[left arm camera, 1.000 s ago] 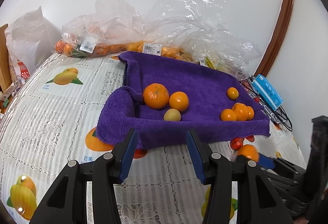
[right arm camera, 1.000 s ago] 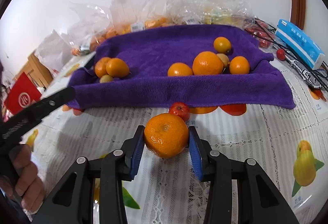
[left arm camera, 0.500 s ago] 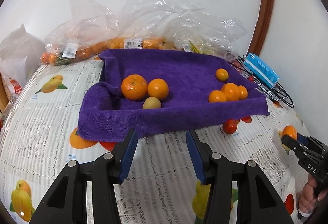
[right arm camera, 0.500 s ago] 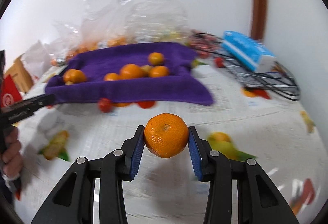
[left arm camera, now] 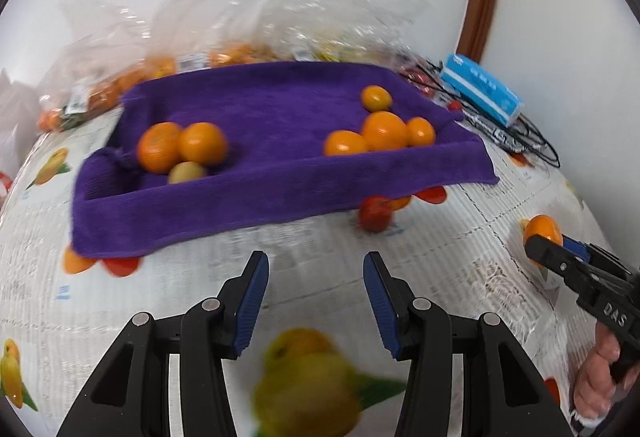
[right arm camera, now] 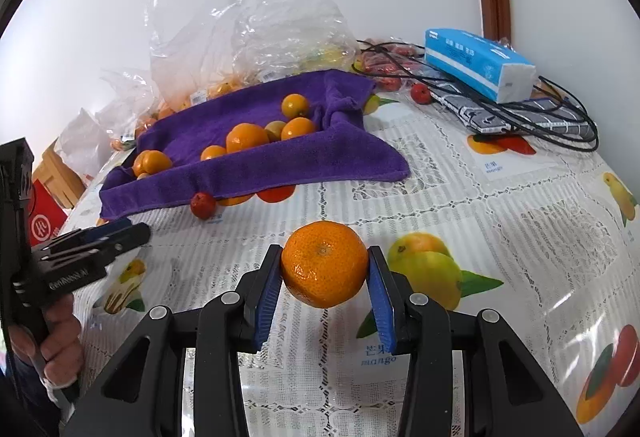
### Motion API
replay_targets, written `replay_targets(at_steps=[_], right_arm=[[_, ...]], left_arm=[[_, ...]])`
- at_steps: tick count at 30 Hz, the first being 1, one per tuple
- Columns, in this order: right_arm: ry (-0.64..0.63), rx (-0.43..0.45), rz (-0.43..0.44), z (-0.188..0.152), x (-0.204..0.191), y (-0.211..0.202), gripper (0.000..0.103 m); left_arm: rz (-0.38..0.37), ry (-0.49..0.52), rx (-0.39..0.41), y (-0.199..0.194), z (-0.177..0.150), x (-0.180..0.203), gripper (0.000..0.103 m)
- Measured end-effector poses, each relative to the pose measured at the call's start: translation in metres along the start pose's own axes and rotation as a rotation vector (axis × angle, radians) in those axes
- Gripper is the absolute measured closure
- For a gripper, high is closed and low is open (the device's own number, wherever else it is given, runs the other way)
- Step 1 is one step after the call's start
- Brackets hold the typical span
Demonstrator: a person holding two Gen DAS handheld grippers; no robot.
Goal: Organize fruits
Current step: 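Grasp a small red apple with the left tool while the right tool holds the mandarin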
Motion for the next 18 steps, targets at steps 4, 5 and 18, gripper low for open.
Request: replay_targets(at_steps=[4,5,18], right_arm=[[0.038,0.011,0.01,0.0,0.007,-0.002,0.061],[0.04,0.017,0.007,0.0,0.007,-0.003,0.061],[0.033,0.035,0.022,0.001,0.005,-0.006,0.062]], left_arm=[[-0.015,0.015,-0.023,0.01,0.006,0.023,0.056],[-0.023,0.006,-0.031,0.013,0.008,0.026,0.056],[0.034,0.033,-0.05,0.035,0.024,0.046,0.069]])
Point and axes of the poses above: each gripper's, at about its wrist camera, not at the fingertips, and y roughly the way its jaws point, x to its right, z to its top, the point moved 8 cm from there along y, roughly the way its jaws point, and after that the axes turned 8 degrees about z, right-handed, at the moved point
